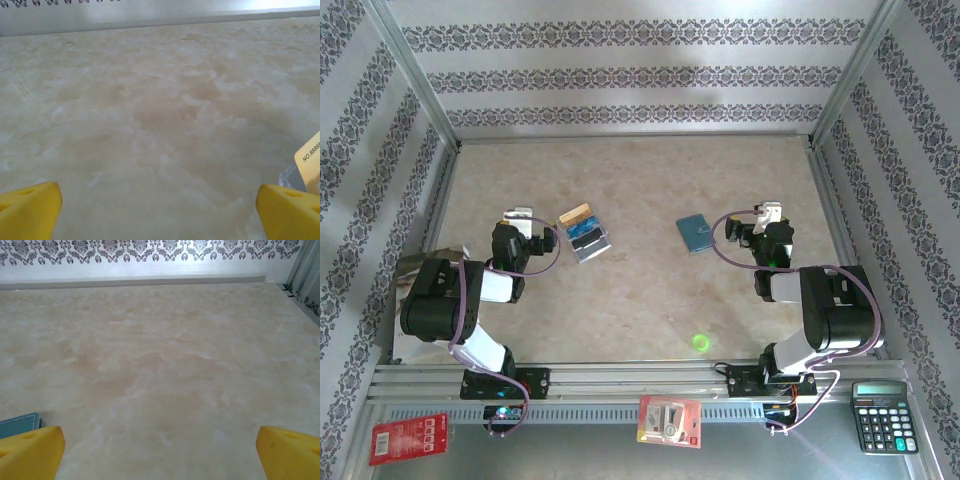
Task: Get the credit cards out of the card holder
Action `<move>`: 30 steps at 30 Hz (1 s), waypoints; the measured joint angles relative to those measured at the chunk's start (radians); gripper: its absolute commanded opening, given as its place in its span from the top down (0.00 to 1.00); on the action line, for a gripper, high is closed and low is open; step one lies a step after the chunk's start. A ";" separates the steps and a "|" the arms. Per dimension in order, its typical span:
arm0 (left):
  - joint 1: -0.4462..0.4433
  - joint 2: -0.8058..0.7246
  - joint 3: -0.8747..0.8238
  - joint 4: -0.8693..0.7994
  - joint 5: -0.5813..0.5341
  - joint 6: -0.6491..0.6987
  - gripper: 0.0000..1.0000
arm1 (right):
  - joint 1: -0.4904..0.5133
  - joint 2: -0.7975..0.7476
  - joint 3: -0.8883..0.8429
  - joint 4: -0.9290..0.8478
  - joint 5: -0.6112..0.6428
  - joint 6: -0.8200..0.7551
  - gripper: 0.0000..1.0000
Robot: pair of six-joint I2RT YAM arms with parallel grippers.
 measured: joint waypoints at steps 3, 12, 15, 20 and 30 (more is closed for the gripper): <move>0.000 0.000 0.000 0.000 -0.008 0.000 0.00 | 0.000 0.000 0.000 0.000 0.000 0.000 0.02; 0.000 0.000 0.000 0.000 -0.031 0.000 0.00 | 0.000 0.000 0.000 0.000 0.000 0.000 0.02; 0.000 0.000 0.000 0.000 -0.049 -0.001 0.00 | 0.000 0.000 0.000 0.000 0.000 0.000 0.02; 0.000 0.000 0.000 0.000 -0.059 -0.001 0.00 | 0.000 0.000 0.000 0.000 0.000 0.000 0.02; 0.000 0.000 -0.003 0.004 -0.077 -0.007 0.00 | 0.003 0.000 0.000 0.000 0.005 0.000 0.02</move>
